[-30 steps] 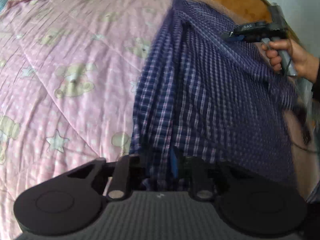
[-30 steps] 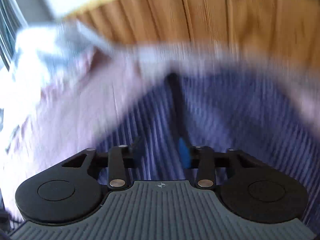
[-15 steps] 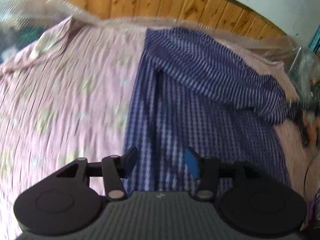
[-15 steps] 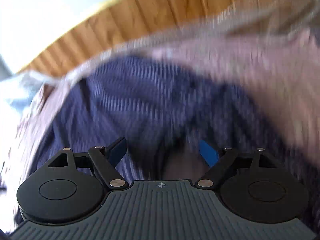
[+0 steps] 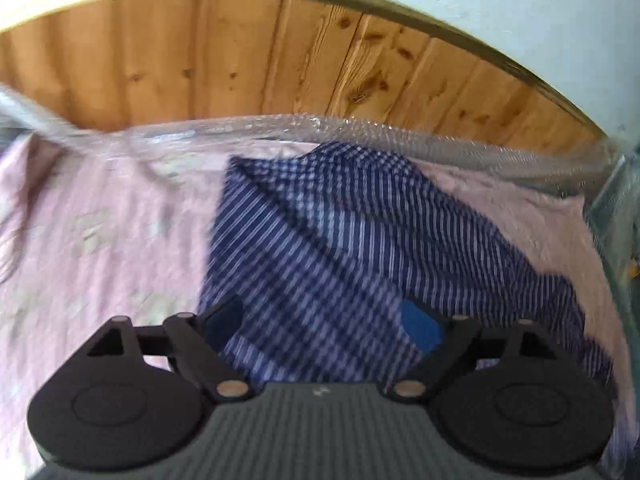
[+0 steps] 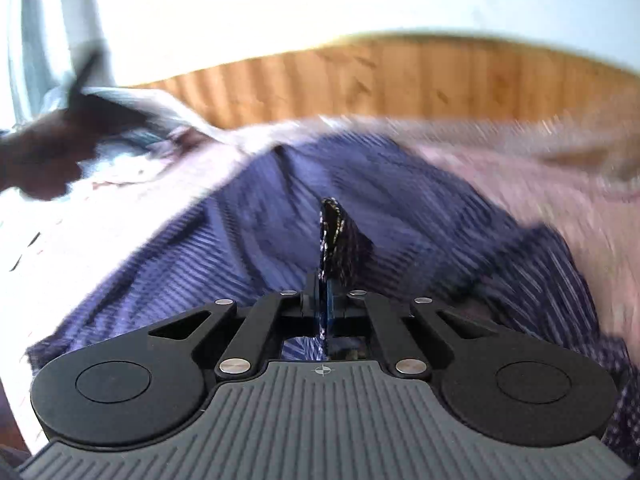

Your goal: Fold clothes

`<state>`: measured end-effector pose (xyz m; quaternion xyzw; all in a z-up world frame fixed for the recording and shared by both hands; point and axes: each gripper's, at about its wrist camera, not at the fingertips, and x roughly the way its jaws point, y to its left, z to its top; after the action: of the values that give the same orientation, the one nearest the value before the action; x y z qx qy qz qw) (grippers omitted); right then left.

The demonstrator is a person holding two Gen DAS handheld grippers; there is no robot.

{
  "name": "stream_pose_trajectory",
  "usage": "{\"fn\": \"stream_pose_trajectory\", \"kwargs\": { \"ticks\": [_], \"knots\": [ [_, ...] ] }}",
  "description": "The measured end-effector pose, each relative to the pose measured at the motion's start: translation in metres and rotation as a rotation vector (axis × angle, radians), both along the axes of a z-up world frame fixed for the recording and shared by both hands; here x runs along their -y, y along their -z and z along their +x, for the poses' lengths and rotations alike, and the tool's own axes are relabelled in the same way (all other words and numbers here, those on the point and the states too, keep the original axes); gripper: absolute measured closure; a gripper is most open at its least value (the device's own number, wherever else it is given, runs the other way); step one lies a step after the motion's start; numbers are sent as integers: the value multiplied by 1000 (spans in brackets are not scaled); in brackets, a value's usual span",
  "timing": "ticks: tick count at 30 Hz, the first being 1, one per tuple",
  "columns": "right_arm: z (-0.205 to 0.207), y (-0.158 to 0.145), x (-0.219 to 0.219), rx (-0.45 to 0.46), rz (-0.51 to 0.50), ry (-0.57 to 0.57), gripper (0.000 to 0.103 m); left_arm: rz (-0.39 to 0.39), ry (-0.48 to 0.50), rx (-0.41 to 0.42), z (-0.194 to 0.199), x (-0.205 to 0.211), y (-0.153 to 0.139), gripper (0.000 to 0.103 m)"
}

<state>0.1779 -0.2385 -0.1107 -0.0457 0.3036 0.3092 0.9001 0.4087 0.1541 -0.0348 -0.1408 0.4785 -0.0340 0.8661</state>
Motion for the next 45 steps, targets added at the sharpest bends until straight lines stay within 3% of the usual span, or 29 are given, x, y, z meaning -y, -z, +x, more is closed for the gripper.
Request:
{"fn": "stream_pose_trajectory", "kwargs": {
  "ticks": [2,5,10,13,14,15,17,20,23,26,34,35,36,38,41,43,45],
  "knots": [
    [-25,-20,-26,53,-21,-54,102,-45,7,-39,41,-6,17,14],
    [-66,-37,-68,62,33,-149,103,-40,35,-66,75,-13,42,14],
    [-110,-23,-150,-44,19,-249,103,7,134,-120,95,-31,78,15],
    [-132,-11,-188,-101,-2,-261,103,-27,175,-105,95,-47,85,25],
    [-139,-7,-201,-120,-9,-264,103,-38,189,-99,96,-52,87,38],
    [-142,-1,-213,-141,-19,-266,103,-45,200,-96,96,-55,88,68],
    [-147,6,-232,-170,-50,-267,103,-60,222,-89,97,-63,88,98],
    [-152,7,-247,-176,-90,-269,103,-116,225,-52,94,-75,81,99],
    [-153,12,-258,-211,-137,-279,103,-154,157,-76,99,-93,93,99],
    [-157,38,-268,-260,-193,-292,103,-168,118,-112,100,-107,108,99],
    [-155,90,-276,-387,-242,-257,100,-83,127,-82,97,-101,111,97],
    [-155,91,-276,-394,-236,-256,90,-62,115,-67,95,-98,108,95],
    [-156,92,-276,-413,-226,-256,84,-33,98,-42,90,-99,98,82],
    [-162,82,-271,-429,-206,-287,58,25,72,30,66,-103,72,60],
    [-161,55,-253,-395,-117,-251,56,-41,154,163,6,-104,36,56],
    [-152,41,-239,-364,-42,-180,56,-74,242,162,-35,-94,35,54],
    [-139,49,-234,-375,-2,-119,62,-8,338,109,-62,-75,55,54]
  ]
}}
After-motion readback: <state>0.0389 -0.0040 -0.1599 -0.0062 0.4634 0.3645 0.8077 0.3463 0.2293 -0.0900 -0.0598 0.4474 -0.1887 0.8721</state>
